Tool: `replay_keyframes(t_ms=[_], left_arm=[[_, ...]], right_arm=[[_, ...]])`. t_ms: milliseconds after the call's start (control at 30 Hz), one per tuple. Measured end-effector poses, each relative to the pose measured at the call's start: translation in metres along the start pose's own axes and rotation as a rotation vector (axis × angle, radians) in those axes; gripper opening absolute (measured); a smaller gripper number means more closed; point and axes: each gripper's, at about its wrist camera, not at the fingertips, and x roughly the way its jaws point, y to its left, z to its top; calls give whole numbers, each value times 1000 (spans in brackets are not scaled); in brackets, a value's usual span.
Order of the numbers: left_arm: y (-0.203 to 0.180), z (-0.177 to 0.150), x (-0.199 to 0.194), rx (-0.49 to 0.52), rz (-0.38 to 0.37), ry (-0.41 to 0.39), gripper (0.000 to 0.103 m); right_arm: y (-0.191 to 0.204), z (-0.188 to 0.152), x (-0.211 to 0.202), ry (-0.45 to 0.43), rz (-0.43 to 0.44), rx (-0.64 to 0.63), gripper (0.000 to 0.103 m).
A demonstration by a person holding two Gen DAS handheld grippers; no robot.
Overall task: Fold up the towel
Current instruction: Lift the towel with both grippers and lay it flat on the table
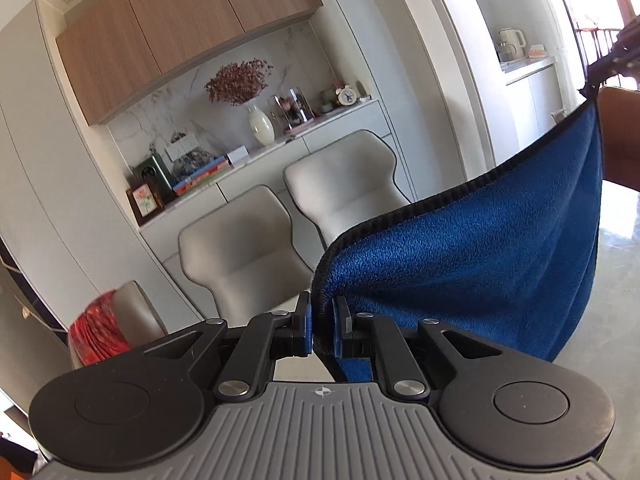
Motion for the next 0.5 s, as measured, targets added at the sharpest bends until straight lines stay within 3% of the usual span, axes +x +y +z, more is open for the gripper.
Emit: replay_keyframes(t_ms=[133,267,367,500], left_arm=[[22,21,10,-11,55,-48,9],[30,25,-1,23,57,-80,9],[21,5,-14,58,25,-74,9],[-2,-38,-28,105,-53,-3,9]], right_arm=[[-12,35,23,-49,-22,-33,7],[-17,49,18,-101,-28,-62,7],[-13,36,9,-99,-7,-64,7],[7,-4,-3,-35,66,-103,7]])
